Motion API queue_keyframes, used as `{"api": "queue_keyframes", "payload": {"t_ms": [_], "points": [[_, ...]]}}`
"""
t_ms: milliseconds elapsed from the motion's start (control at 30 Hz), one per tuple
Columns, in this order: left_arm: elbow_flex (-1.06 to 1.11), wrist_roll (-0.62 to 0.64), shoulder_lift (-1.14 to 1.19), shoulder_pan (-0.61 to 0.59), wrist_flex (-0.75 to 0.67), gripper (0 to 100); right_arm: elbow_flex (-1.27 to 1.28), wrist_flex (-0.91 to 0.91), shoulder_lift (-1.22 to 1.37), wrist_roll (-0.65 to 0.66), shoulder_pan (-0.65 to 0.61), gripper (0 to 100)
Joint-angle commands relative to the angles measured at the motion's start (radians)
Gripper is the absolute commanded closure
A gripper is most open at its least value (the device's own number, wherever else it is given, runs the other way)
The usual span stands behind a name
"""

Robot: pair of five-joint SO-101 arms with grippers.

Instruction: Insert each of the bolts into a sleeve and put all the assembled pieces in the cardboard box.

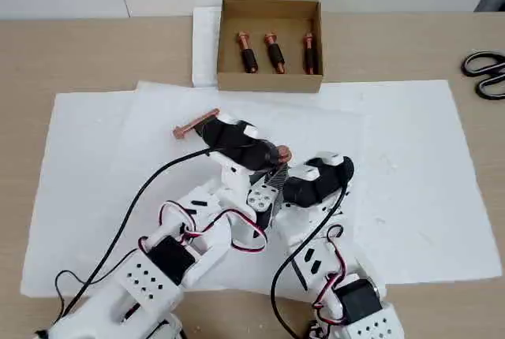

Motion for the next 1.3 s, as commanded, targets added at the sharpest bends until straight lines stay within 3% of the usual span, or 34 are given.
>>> {"api": "queue_keyframes", "payload": {"t_ms": [0, 100, 333, 800, 933, 1033, 1267], "points": [[-0.007, 0.003, -0.094, 0.017, 0.018, 90, -0.005, -0.016, -0.013, -0.012, -0.001, 99.5], [-0.013, 0.005, -0.098, 0.020, 0.081, 85, -0.003, -0.016, -0.013, -0.012, -0.001, 99.5], [-0.016, 0.002, -0.106, -0.002, 0.091, 84, -0.002, -0.016, -0.013, -0.012, -0.001, 99.5], [-0.008, 0.005, -0.104, -0.445, 0.092, 84, 0.000, -0.016, -0.008, -0.011, 0.002, 99.5], [-0.010, 0.005, -0.104, -0.557, 0.141, 84, -0.026, 0.018, -0.012, 0.009, 0.108, 99.5], [-0.015, 0.002, -0.104, -0.618, 0.187, 84, -0.124, 0.113, -0.005, 0.112, 0.197, 99.5], [0.024, 0.000, -0.100, -0.786, 0.201, 84, -0.423, 0.291, 0.050, 0.163, 0.271, 99.5]]}}
